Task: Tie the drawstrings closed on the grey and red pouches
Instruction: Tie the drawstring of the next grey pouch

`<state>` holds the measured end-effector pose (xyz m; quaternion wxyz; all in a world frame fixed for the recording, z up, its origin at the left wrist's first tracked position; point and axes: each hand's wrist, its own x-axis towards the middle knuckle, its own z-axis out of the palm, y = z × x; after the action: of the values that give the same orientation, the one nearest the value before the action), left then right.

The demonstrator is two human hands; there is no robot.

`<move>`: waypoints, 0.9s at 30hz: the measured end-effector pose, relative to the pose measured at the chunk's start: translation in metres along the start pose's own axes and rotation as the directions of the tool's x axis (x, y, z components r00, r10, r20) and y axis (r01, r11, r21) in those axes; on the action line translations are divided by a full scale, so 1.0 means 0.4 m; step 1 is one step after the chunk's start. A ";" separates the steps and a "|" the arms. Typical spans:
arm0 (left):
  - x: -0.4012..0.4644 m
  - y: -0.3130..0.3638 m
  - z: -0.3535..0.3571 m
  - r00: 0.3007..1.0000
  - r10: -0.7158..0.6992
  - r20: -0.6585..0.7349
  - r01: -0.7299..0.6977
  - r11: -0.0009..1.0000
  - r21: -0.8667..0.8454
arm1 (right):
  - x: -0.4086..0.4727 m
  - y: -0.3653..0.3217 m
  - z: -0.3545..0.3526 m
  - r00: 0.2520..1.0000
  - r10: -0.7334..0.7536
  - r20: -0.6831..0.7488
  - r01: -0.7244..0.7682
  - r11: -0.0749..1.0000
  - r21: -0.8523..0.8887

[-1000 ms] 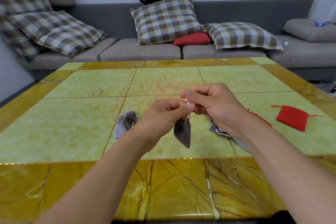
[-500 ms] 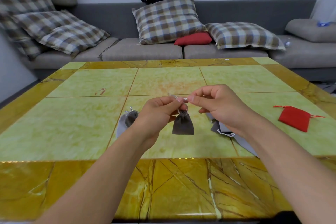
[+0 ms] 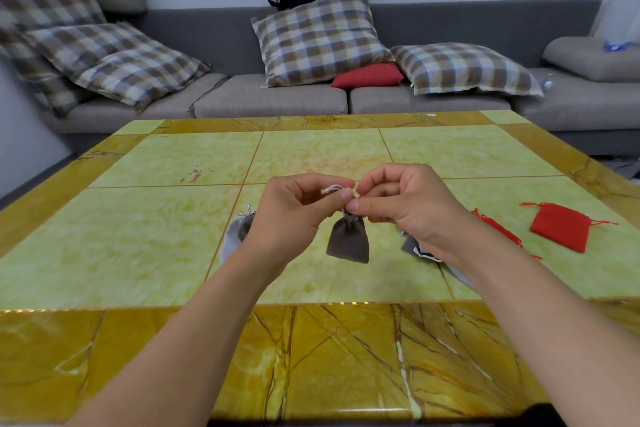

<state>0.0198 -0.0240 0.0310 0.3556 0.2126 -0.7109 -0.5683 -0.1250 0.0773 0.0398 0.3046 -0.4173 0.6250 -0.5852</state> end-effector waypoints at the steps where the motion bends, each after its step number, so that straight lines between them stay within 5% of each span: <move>1: -0.001 0.000 0.001 0.999 0.039 -0.011 -0.039 0.999 0.020 | 0.001 0.000 0.000 1.000 -0.004 0.007 0.004 1.000 -0.011; 8: -0.004 -0.012 0.015 0.963 0.268 -0.014 -0.252 0.921 0.296 | 0.006 0.011 0.027 0.981 -0.191 0.025 0.184 0.888 -0.421; 15: 0.001 -0.002 0.012 0.994 0.020 -0.103 -0.022 1.000 -0.020 | 0.001 -0.007 -0.013 0.998 0.010 0.059 -0.018 0.989 0.144; 23: 0.006 0.017 0.017 0.971 -0.239 0.000 0.219 0.889 -0.402 | 0.011 -0.011 -0.003 0.995 0.088 0.050 -0.097 0.972 0.216; 27: 0.018 0.020 0.012 0.947 -0.315 -0.068 0.220 0.786 -0.578 | 0.012 -0.020 -0.018 0.999 0.032 -0.029 -0.029 0.996 0.084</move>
<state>0.0122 -0.0239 0.0399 0.3741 0.2421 -0.4429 -0.7780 -0.1324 0.0768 0.0490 0.3213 -0.3857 0.6108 -0.6123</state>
